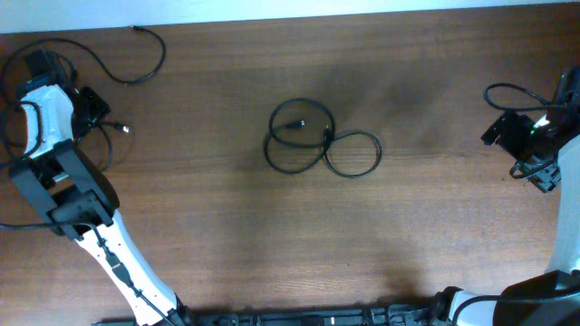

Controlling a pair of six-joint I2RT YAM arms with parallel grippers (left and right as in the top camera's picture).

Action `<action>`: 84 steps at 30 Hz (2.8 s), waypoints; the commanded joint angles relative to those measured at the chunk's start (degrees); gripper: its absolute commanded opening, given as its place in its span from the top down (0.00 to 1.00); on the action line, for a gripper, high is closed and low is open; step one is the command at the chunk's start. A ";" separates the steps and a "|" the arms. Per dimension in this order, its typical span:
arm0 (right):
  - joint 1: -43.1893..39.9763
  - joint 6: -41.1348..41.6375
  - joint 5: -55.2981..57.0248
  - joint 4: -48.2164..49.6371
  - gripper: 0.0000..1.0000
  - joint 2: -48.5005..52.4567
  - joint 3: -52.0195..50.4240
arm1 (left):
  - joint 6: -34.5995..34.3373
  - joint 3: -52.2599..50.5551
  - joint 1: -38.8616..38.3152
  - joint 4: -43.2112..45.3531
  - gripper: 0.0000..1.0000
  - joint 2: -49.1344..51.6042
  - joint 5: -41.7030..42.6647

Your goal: Untangle cables

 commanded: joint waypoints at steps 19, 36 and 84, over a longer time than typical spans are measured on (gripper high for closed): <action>-0.22 -0.39 0.72 0.15 0.02 0.00 0.66 | -38.58 2.60 6.36 -9.27 1.00 -11.47 -8.33; -0.22 -0.39 0.72 0.15 0.02 0.00 0.66 | -24.94 1.64 6.38 -11.85 0.61 -11.26 -9.70; -0.22 -0.39 0.72 0.15 0.02 0.00 0.66 | -21.24 8.11 9.25 -9.22 0.27 -0.52 0.79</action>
